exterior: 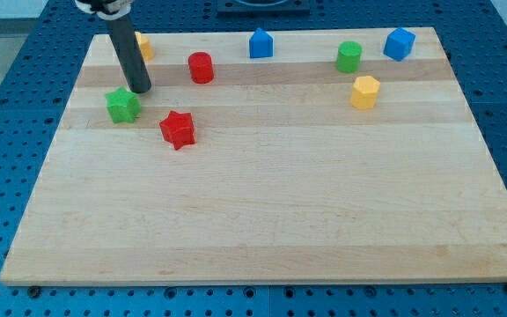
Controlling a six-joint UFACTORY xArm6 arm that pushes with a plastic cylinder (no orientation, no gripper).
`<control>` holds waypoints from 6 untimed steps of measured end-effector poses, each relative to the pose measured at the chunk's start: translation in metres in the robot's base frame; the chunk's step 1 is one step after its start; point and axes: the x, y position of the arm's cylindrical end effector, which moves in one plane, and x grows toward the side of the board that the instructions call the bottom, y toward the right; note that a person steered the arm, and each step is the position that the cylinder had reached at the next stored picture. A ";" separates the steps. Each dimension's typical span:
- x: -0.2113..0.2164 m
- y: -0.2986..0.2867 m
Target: Move the green star slightly downwards
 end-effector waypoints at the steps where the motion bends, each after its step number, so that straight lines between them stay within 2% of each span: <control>1: -0.009 -0.012; 4: 0.037 -0.025; 6: 0.039 -0.023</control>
